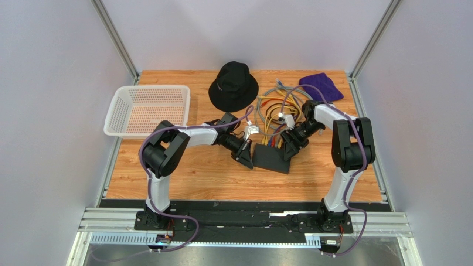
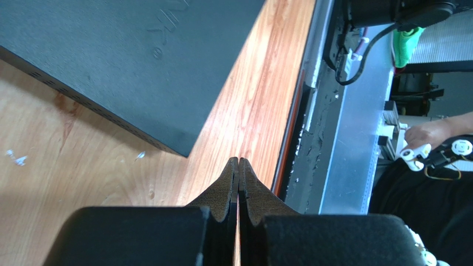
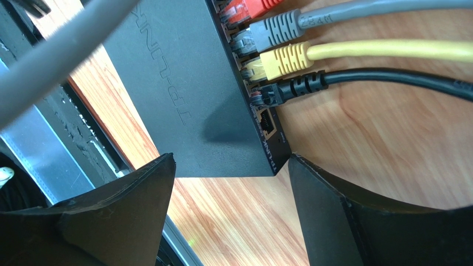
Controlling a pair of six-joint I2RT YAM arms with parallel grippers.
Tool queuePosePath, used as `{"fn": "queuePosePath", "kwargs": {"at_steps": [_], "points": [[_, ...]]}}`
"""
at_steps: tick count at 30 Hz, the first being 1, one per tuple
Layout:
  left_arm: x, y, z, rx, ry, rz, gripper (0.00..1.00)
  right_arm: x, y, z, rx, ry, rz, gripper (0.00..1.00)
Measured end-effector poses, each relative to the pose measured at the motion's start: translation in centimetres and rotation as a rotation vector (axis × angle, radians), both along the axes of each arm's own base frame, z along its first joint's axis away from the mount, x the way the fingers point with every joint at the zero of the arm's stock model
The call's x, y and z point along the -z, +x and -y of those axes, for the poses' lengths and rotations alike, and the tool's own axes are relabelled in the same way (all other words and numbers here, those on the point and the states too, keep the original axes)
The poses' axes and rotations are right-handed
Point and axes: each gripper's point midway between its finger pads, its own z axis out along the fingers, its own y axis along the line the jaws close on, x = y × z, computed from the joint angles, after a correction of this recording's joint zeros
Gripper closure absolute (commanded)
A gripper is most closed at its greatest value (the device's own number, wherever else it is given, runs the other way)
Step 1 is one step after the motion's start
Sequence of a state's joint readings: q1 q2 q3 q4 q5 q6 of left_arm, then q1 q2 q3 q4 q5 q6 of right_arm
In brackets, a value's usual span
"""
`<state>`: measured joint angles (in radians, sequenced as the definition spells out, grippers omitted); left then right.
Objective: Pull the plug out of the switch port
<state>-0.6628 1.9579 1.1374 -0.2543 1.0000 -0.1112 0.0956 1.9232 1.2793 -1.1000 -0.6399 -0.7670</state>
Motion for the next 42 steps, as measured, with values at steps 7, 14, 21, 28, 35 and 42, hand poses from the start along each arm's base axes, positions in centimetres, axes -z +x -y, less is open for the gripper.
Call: {"fn": "queuePosePath", "kwargs": {"at_steps": [7,14,21,28,35,42], "points": [[1.0,1.7,1.0,-0.006,0.038,-0.01,1.0,0.0,-1.2,-1.4,-0.042,-0.004,-0.029,0.19],[1.2,1.9,0.3,-0.028,0.082,-0.04,1.0,0.0,-2.9,-2.8,-0.093,-0.008,-0.062,0.19],[1.1,4.1,-3.5,-0.148,0.186,-0.038,1.0,-0.4,-5.3,-6.6,-0.193,-0.012,-0.101,0.19],[1.0,9.5,-9.8,-0.308,0.262,0.099,1.0,-0.8,-4.8,-11.8,-0.194,0.048,-0.181,0.18],[-2.2,10.0,-12.3,-0.369,0.255,0.219,0.98,-3.9,-2.8,-13.2,-0.208,0.06,-0.136,0.15],[-8.1,9.6,-12.2,-0.395,0.169,0.356,0.62,-5.7,-1.8,-9.0,-0.311,-0.049,0.042,0.14]]}}
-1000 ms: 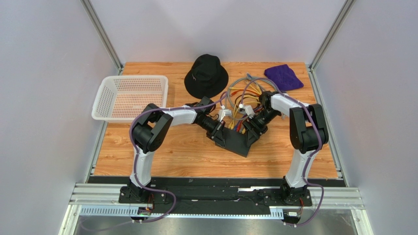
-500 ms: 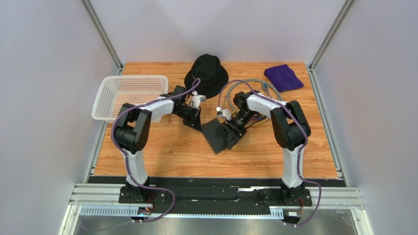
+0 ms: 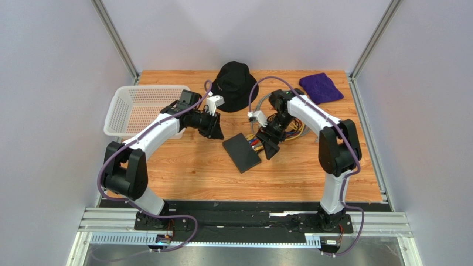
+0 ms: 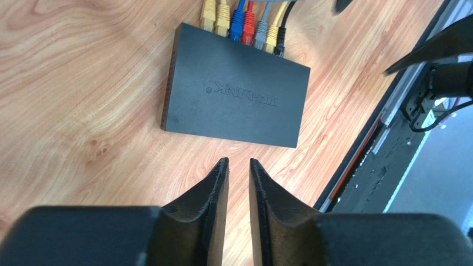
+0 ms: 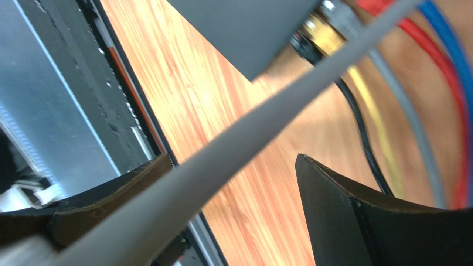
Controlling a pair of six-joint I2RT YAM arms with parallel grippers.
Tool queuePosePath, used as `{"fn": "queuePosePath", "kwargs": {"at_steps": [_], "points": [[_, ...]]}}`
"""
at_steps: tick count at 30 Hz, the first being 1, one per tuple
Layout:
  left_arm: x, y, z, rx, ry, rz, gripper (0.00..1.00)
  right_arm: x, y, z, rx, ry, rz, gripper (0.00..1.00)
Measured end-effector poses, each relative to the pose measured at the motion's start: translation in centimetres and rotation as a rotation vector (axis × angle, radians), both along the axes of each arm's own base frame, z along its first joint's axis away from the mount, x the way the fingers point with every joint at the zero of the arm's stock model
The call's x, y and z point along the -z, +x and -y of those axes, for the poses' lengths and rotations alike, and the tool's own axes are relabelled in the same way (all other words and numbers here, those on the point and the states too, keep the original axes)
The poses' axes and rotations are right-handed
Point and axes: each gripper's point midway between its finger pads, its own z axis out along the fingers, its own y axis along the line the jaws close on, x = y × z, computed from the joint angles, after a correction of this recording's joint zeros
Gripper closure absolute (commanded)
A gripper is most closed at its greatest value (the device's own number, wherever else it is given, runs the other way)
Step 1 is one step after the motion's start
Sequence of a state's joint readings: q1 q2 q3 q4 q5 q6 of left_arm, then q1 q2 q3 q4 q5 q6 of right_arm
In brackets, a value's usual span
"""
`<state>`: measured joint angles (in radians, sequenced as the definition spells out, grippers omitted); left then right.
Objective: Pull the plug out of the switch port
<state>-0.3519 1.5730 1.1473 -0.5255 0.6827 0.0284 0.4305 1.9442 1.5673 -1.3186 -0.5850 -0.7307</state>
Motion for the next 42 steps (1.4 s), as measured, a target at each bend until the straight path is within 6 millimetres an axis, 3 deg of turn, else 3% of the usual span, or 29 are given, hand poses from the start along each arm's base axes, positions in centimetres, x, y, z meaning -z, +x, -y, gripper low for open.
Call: {"fn": "queuePosePath", "kwargs": {"at_steps": [5,7,11,15,18,22,26,31,35,42], "points": [[1.5,0.2,-0.2,-0.055,0.025,-0.072,0.59,-3.2,2.5,2.3,0.02,0.023,0.134,0.14],[2.4,0.5,-0.1,-0.075,0.039,-0.109,0.59,-6.0,4.8,2.6,0.03,0.055,0.251,0.14],[3.0,2.4,0.4,-0.098,0.052,-0.137,0.57,-11.6,7.3,2.1,0.039,0.12,0.442,0.15],[2.7,3.5,0.8,-0.104,0.046,-0.13,0.42,-13.8,8.0,1.3,0.055,0.15,0.487,0.18],[2.7,3.6,0.7,-0.107,0.043,-0.132,0.39,-12.7,8.5,1.0,0.067,0.138,0.454,0.2],[2.9,3.8,0.0,-0.129,0.047,-0.138,0.38,-9.0,7.8,1.5,0.065,0.063,0.366,0.22],[3.6,3.0,-2.0,-0.169,0.057,-0.158,0.38,-6.2,8.1,1.3,0.046,-0.005,0.303,0.23],[3.7,2.5,-3.5,-0.202,0.067,-0.158,0.39,-4.8,10.1,0.6,0.029,-0.034,0.318,0.23],[3.6,2.7,-3.5,-0.203,0.063,-0.151,0.39,-4.3,10.0,1.0,0.011,-0.086,0.33,0.29],[3.6,2.8,-3.5,-0.204,0.062,-0.147,0.4,-1.6,8.3,2.5,-0.015,-0.213,0.276,0.34]]}}
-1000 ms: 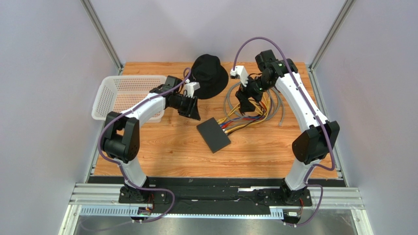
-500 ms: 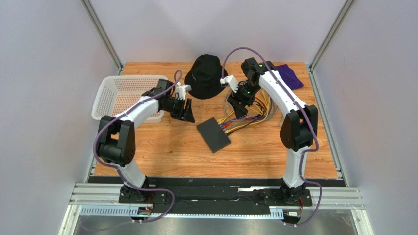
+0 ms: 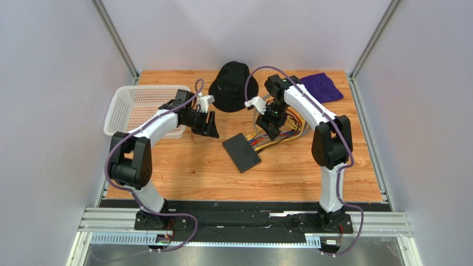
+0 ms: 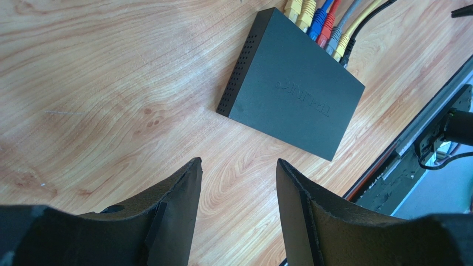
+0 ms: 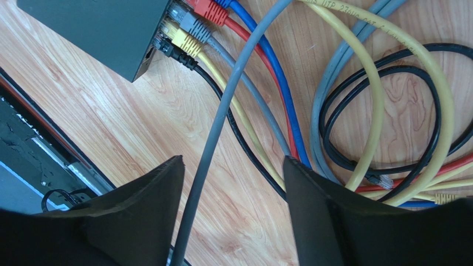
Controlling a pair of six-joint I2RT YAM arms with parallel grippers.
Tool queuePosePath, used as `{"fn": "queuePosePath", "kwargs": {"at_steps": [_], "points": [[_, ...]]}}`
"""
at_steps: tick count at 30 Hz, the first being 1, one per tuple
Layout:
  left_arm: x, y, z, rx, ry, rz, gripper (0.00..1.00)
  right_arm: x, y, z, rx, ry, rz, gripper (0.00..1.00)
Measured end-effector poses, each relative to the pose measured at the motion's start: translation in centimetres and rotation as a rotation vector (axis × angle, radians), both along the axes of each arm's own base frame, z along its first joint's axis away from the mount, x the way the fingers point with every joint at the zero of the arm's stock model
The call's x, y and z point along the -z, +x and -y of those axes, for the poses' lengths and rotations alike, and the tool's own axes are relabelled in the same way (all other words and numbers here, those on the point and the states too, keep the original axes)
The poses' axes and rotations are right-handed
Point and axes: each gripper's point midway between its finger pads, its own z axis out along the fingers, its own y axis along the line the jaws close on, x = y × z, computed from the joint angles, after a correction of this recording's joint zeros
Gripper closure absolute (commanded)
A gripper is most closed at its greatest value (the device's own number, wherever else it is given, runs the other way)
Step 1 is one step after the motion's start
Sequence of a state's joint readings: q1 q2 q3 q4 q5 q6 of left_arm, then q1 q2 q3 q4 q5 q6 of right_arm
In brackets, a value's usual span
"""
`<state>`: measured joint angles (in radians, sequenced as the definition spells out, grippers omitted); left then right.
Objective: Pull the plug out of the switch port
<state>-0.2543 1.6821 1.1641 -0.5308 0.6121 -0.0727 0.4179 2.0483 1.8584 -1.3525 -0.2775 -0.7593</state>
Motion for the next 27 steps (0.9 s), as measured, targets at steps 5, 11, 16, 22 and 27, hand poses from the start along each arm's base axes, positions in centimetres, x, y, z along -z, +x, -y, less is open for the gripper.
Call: {"fn": "queuePosePath", "kwargs": {"at_steps": [5,11,16,22,27], "points": [[0.6,-0.4,-0.1,0.0,0.003,-0.013,0.4,0.6,0.0,0.1,0.002,-0.021,-0.009,0.46],[1.0,-0.8,-0.2,0.0,0.007,-0.025,0.4,1.3,0.1,0.0,0.006,-0.033,-0.026,0.98],[1.4,-1.1,-0.4,0.001,0.014,-0.03,0.4,1.0,2.2,-0.9,0.075,-0.004,-0.018,1.0],[1.4,-1.6,-0.6,0.003,0.021,-0.024,0.4,-2.2,7.0,-0.4,0.334,0.146,0.06,1.0],[1.2,-1.7,-0.7,0.008,0.023,-0.014,0.4,-4.9,12.1,2.6,0.559,0.232,0.185,1.0]]}}
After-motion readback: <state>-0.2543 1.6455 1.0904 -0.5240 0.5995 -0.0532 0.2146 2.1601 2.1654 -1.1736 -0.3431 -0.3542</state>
